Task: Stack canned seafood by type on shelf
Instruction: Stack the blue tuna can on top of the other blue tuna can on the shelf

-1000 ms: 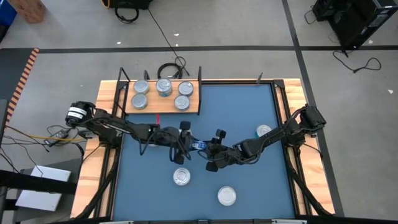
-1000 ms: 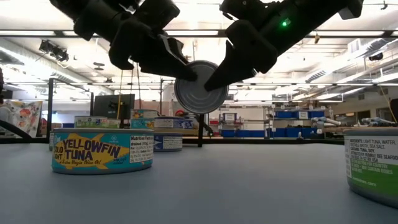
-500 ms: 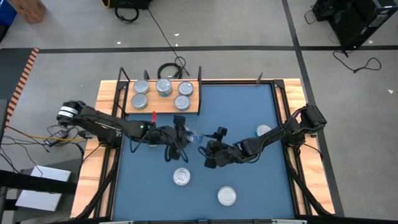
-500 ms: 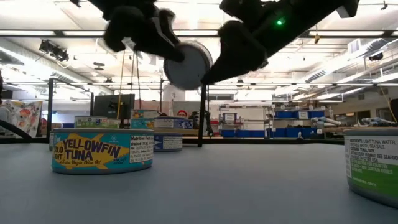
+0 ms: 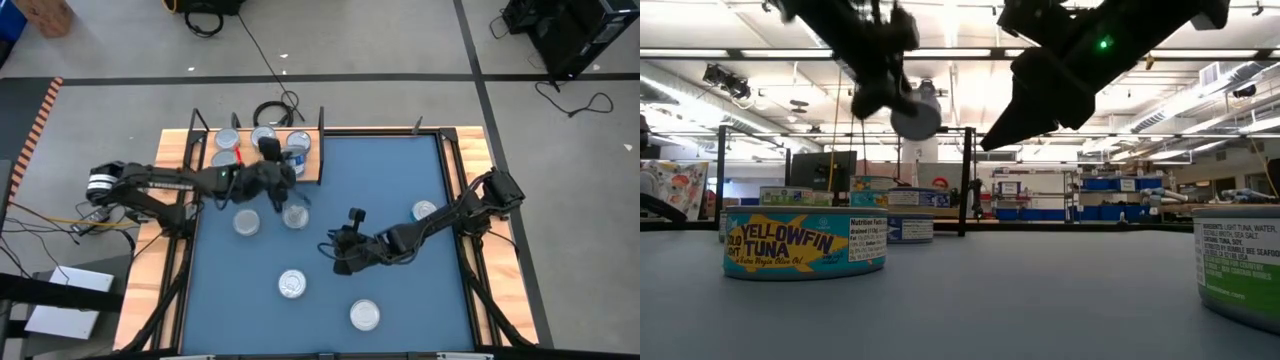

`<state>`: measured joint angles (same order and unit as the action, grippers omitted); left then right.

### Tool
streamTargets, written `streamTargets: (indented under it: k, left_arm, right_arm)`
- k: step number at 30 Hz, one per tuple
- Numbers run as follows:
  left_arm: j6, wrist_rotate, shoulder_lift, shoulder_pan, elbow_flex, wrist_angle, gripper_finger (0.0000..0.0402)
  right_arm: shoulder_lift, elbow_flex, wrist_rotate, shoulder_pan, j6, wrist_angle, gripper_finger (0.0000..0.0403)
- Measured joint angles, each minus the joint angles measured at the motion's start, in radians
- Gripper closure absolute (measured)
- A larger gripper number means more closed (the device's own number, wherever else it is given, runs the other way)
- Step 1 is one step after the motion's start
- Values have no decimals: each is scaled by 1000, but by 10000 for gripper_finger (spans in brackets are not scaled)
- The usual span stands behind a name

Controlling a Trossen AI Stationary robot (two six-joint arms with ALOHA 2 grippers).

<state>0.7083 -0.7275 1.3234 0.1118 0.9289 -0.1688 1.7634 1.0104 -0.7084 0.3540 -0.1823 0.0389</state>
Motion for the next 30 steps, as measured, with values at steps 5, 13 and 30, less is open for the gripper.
streamTargets:
  k: [5, 13, 30]
  left_arm:
    - [44, 101, 43, 145, 0, 76, 256]
    - [103, 158, 154, 285, 0, 164, 256]
    - [197, 221, 300, 348, -2, 292, 256]
  right_arm:
    - [0, 0, 19, 4, 0, 36, 389]
    - [0, -63, 38, -49, -74, 84, 398]
    - [0, -67, 37, -46, -69, 48, 401]
